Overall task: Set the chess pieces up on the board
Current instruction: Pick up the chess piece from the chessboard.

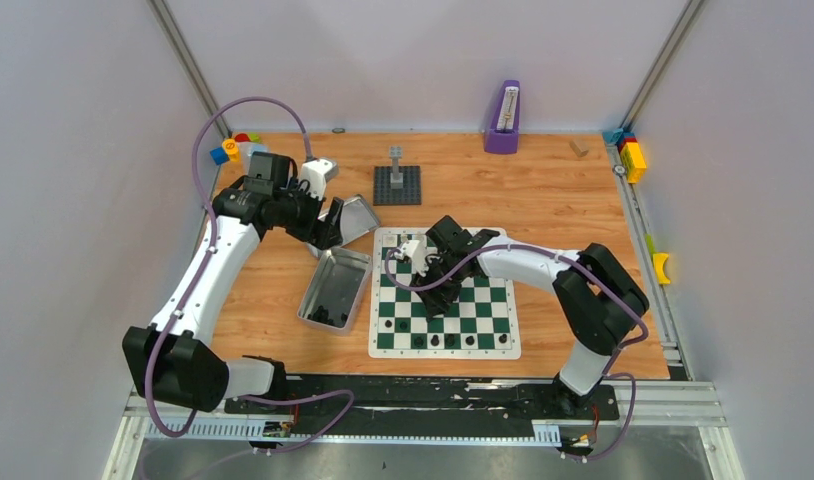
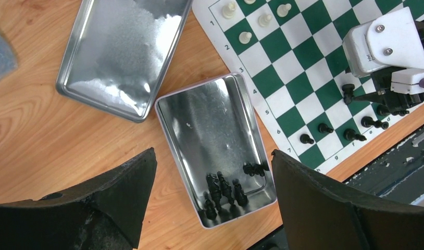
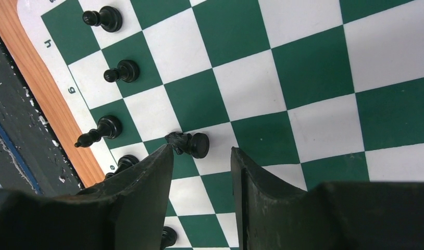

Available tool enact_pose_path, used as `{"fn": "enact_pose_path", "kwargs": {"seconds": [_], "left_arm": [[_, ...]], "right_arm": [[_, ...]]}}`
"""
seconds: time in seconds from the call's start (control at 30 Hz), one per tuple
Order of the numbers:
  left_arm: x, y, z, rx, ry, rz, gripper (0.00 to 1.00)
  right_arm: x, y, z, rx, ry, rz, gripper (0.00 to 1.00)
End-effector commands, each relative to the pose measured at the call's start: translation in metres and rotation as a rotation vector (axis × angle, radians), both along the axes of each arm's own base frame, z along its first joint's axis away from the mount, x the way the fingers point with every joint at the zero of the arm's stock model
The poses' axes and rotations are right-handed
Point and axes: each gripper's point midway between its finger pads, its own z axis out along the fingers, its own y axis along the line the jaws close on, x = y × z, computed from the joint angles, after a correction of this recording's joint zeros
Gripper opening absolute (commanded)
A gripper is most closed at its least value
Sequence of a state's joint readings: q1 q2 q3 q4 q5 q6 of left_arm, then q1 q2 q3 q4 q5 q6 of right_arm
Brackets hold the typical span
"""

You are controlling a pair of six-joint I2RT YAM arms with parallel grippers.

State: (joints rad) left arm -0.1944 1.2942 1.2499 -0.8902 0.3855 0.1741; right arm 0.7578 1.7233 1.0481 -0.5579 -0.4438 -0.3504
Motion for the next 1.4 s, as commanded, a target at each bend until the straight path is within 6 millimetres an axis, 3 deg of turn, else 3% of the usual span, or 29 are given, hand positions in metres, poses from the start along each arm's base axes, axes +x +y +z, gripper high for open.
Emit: {"fn": "enact_pose_path", "kwargs": {"seconds": [0.0, 1.1, 1.27, 1.37], "left_arm": [[0.001, 0.005, 0.005, 0.019, -0.038, -0.009, 0.89], [0.003, 0.002, 0.007, 0.005, -0.041, -0.025, 0.89], [0.004, 0.002, 0.007, 0.006, -0.049, -0.025, 0.89], [0.007, 0.001, 0.007, 0.003, -0.055, -0.027, 0.89]], "right_arm": [[0.013, 0.016, 0.008, 0.042, -0.059, 0.028, 0.44], [0.009, 0.017, 0.000, 0.019, -0.027, 0.043, 0.11], [0.020, 0.014, 0.014, 0.029, -0.057, 0.009, 0.00], [0.029, 0.011, 0.027, 0.051, -0.067, -0.026, 0.00]]}}
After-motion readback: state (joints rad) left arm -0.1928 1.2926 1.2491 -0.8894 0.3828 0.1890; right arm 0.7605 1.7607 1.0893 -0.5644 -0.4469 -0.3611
